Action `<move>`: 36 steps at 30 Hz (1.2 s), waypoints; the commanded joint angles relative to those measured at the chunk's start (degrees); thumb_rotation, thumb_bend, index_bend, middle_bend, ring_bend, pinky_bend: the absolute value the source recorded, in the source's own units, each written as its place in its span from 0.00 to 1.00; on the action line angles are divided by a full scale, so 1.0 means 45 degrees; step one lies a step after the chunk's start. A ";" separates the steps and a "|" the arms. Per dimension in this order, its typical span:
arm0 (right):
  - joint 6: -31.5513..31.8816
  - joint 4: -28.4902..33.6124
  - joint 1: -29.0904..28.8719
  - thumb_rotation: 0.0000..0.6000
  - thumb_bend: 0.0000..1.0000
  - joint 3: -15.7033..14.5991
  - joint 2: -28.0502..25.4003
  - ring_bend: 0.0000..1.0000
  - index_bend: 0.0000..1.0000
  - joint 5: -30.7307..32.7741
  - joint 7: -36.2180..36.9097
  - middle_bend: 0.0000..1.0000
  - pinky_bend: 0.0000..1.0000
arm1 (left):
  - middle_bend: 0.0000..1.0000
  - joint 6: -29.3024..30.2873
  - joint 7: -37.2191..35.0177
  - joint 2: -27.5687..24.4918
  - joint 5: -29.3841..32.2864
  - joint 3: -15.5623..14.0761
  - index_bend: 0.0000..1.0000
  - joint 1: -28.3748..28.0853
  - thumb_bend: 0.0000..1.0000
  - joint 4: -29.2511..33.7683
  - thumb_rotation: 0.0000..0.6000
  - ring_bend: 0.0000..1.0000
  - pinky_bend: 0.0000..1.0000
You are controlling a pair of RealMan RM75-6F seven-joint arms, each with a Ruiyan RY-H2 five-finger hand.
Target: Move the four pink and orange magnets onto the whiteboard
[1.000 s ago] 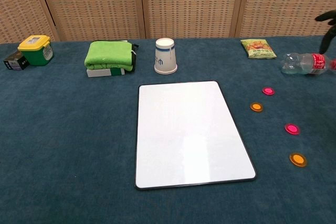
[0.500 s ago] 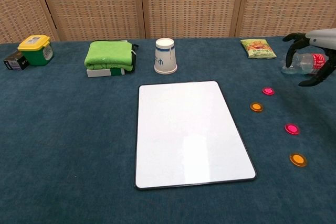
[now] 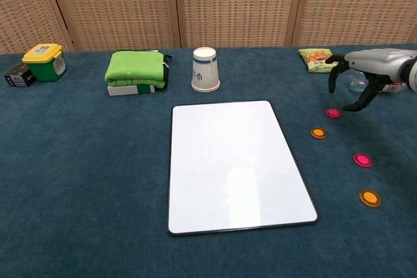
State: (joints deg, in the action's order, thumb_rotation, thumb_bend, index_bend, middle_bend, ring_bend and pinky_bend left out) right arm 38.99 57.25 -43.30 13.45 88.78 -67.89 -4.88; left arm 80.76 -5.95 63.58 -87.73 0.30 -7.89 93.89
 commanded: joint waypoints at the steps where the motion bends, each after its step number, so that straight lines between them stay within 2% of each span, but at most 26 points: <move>1: -0.0206 -0.0476 -0.0193 1.00 0.32 -0.0009 0.0370 0.00 0.37 0.0285 -0.0202 0.00 0.00 | 0.00 -0.0015 0.0003 -0.0010 0.0013 -0.0001 0.00 -0.0005 0.02 0.0012 1.00 0.00 0.00; 12: -0.0796 -0.1903 -0.0645 1.00 0.31 0.0039 0.1313 0.00 0.37 0.0947 -0.0458 0.00 0.00 | 0.00 -0.0088 -0.0017 -0.0042 0.0109 0.0008 0.00 -0.0021 0.02 0.0079 1.00 0.00 0.00; 29: -0.0981 -0.2923 -0.0918 1.00 0.33 -0.0132 0.1992 0.00 0.39 0.0886 -0.0361 0.00 0.00 | 0.00 -0.0154 -0.0008 -0.0066 0.0202 0.0022 0.00 -0.0039 0.02 0.0136 1.00 0.00 0.00; 36: -0.0994 -0.3192 -0.0925 1.00 0.34 -0.0232 0.2153 0.00 0.46 0.0744 -0.0209 0.00 0.00 | 0.00 -0.0158 0.0032 -0.0054 0.0226 0.0031 0.00 -0.0043 0.02 0.0140 1.00 0.00 0.00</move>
State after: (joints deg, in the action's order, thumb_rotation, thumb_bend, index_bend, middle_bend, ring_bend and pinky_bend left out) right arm 34.49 42.96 -47.45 12.47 98.41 -64.44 -5.87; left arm 80.05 -5.81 63.34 -86.72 0.44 -8.08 94.52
